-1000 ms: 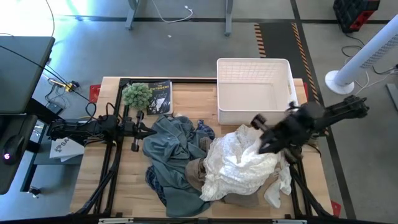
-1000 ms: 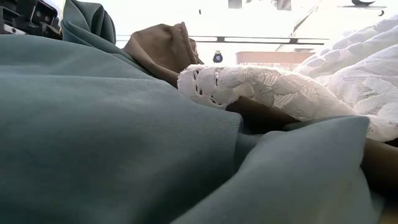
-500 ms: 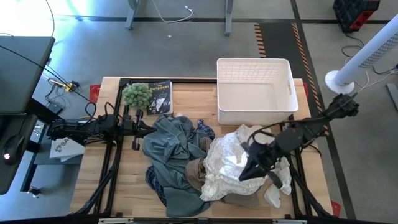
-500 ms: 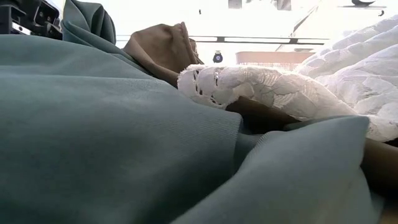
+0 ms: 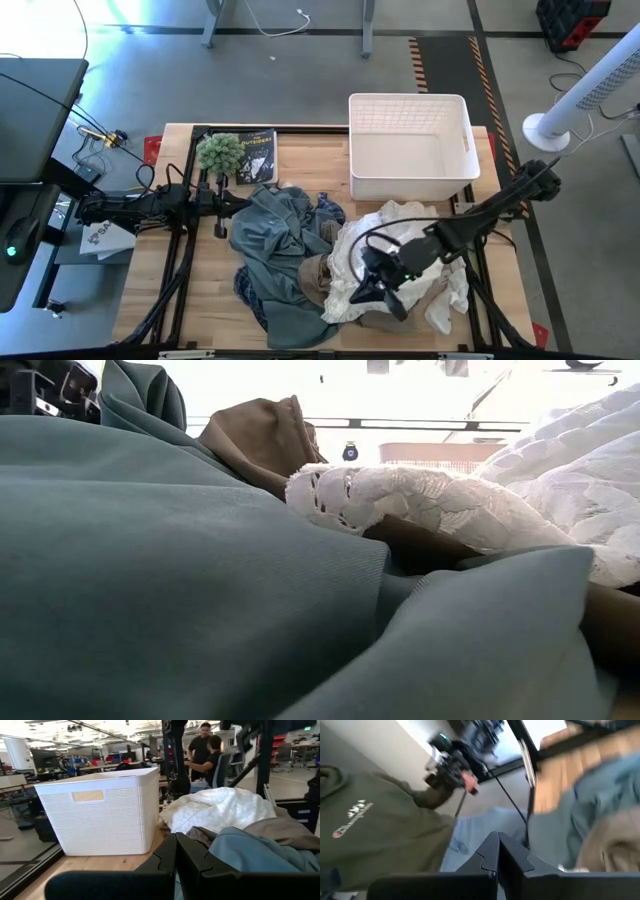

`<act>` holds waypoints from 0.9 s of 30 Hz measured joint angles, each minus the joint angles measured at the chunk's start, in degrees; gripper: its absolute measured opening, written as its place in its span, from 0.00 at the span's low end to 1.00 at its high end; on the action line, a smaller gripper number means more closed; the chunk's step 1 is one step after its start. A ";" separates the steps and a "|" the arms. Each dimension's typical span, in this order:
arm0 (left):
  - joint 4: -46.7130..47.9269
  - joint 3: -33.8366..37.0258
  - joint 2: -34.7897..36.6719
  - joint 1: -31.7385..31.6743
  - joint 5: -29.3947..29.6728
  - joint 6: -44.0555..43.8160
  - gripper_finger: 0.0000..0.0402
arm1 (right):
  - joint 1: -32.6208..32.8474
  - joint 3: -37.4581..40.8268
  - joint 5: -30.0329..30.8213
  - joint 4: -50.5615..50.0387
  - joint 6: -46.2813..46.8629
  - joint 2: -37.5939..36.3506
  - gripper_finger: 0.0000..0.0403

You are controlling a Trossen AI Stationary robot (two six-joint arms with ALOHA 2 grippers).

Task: Sort clothes
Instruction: Put the white dress into the white laundry organizer

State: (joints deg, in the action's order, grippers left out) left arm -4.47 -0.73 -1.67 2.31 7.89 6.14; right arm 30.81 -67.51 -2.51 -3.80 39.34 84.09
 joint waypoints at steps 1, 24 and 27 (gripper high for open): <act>-0.09 0.00 0.00 0.00 0.29 0.01 0.00 | -0.02 0.00 -0.01 -1.48 2.30 0.48 0.01; 0.33 0.01 0.01 0.00 3.20 -0.01 0.00 | -0.39 0.02 -1.34 -36.33 1.99 1.36 0.54; 0.33 0.00 0.00 0.00 3.20 -0.04 0.00 | -0.84 0.02 0.57 -37.12 -1.30 1.36 0.56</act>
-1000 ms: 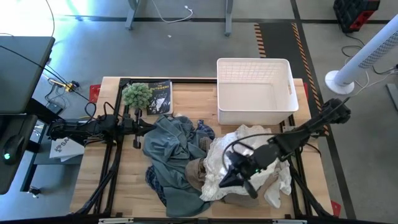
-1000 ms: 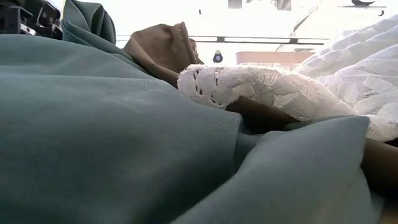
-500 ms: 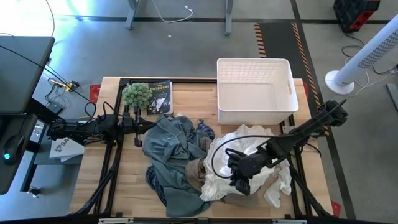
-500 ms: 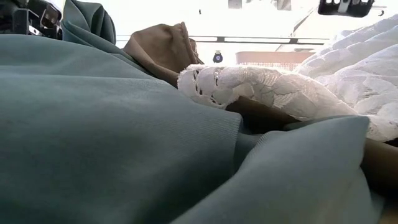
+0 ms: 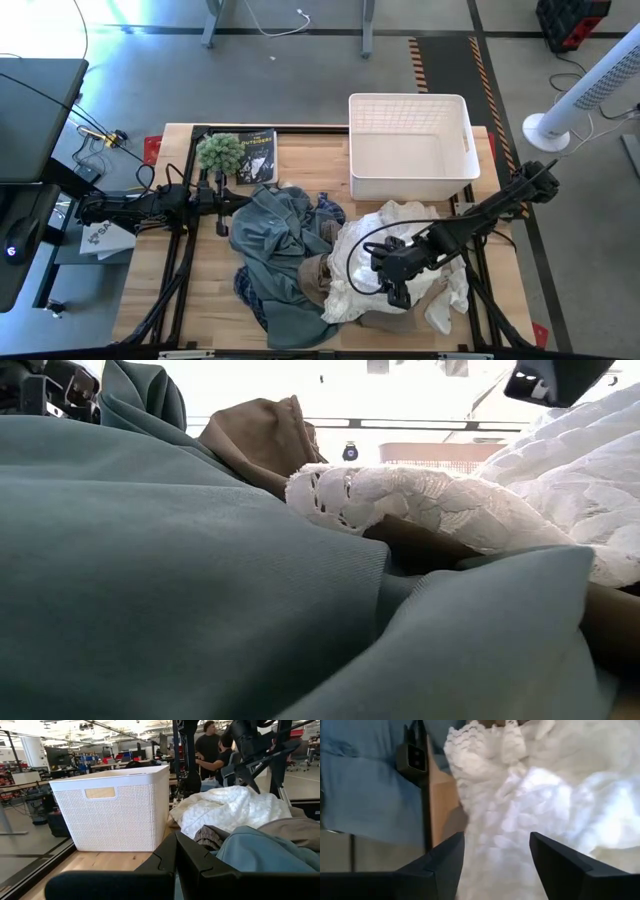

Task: Sort clothes
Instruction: Put the white dress into the white laundry organizer

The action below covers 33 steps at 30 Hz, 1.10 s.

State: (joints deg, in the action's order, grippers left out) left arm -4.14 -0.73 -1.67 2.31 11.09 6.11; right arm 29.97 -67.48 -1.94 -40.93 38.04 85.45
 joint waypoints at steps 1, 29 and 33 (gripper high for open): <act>0.00 0.00 0.00 0.00 0.00 0.00 0.00 | -0.34 0.00 0.65 -0.33 -0.89 0.00 0.56; 0.46 0.00 0.00 0.00 0.02 -1.40 0.00 | -1.42 12.92 -1.41 10.24 0.49 8.55 0.05; 0.44 0.00 0.00 0.00 0.02 -1.40 0.00 | -1.39 9.44 1.14 8.84 -0.63 6.35 0.05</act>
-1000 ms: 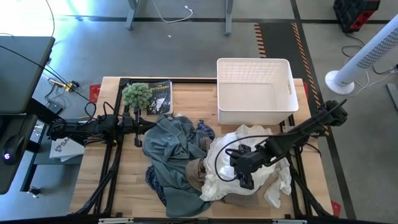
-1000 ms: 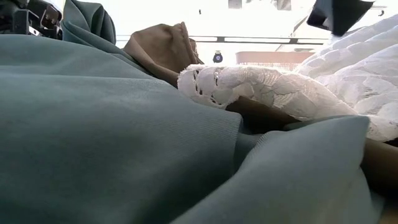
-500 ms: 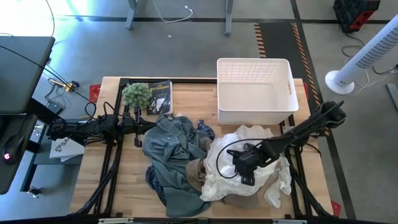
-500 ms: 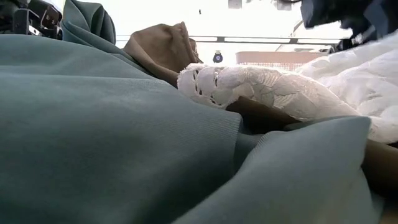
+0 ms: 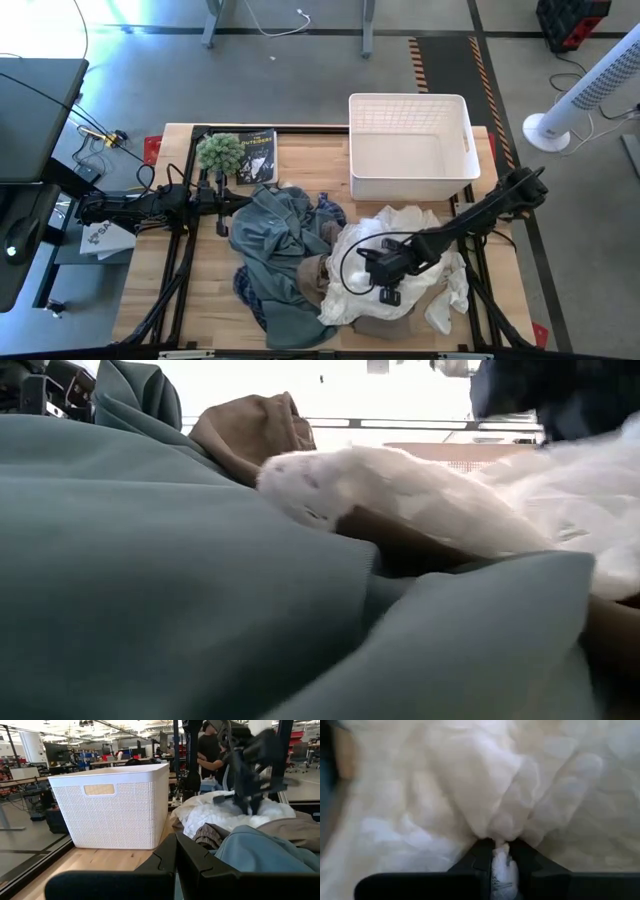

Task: Sort clothes
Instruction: Put the white dress into the white laundry organizer

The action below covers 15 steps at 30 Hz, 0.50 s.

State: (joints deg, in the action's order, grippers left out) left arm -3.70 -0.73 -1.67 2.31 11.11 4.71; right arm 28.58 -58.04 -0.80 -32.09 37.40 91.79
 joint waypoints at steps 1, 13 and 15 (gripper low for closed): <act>0.02 0.00 0.01 -0.01 0.00 0.00 0.00 | 0.00 -1.45 1.27 -0.54 -0.35 -1.18 0.05; 0.00 0.00 0.00 0.00 0.00 0.00 0.00 | 1.05 -28.66 49.37 -10.39 -17.09 -14.52 0.05; 0.00 0.00 0.01 -0.01 0.00 0.00 0.00 | 1.46 -33.59 59.23 -7.27 -26.32 -15.27 0.05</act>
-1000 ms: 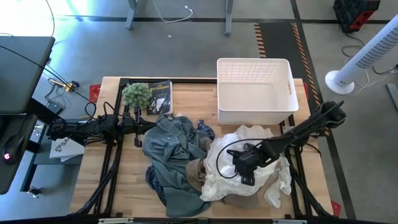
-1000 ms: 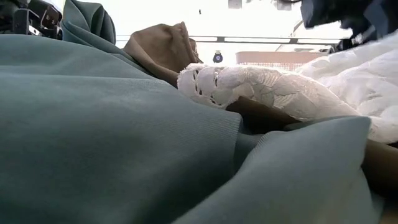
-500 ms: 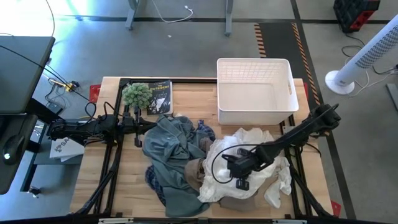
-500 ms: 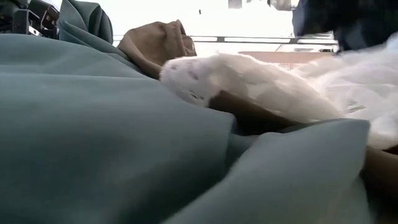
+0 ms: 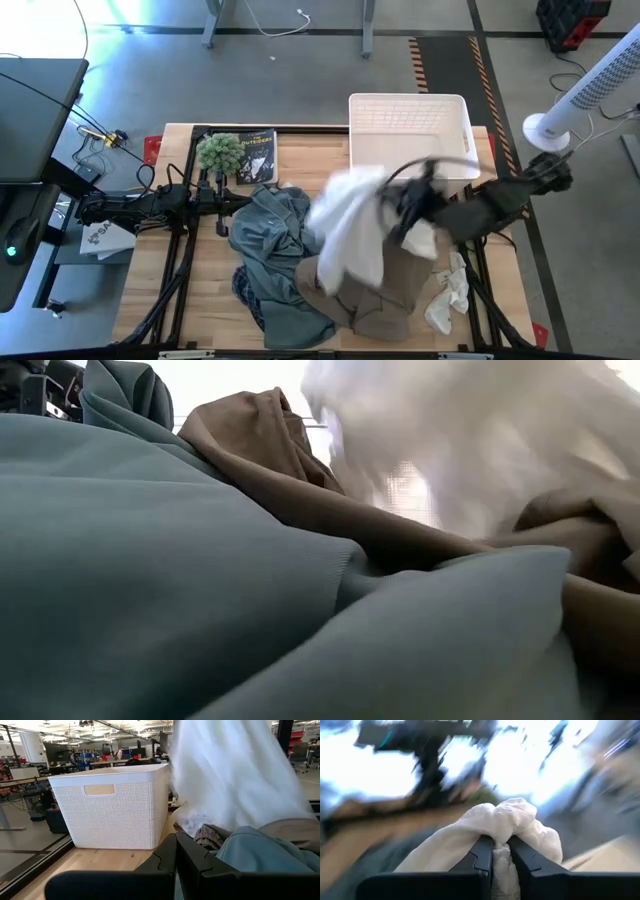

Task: Sort clothes
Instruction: Put the white dress into the white laundry organizer

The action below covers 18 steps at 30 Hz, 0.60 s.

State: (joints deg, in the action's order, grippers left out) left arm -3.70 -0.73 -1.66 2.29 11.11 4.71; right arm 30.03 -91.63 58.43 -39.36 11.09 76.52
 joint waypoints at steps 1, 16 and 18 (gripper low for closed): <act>-0.01 0.00 0.00 0.00 0.00 0.00 0.00 | 0.06 -2.18 4.48 2.45 -5.67 -0.20 0.05; -0.01 0.00 -0.01 0.00 0.76 1.42 0.00 | -25.48 -18.24 2.39 42.63 -70.28 -0.35 0.05; -0.01 0.00 -0.01 0.00 1.37 1.46 0.00 | -31.08 -18.24 1.00 44.85 -71.49 -0.34 0.05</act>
State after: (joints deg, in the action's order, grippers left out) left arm -3.70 -0.73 -1.67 2.29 12.48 6.17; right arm -1.05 -109.86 59.44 5.48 -60.41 76.18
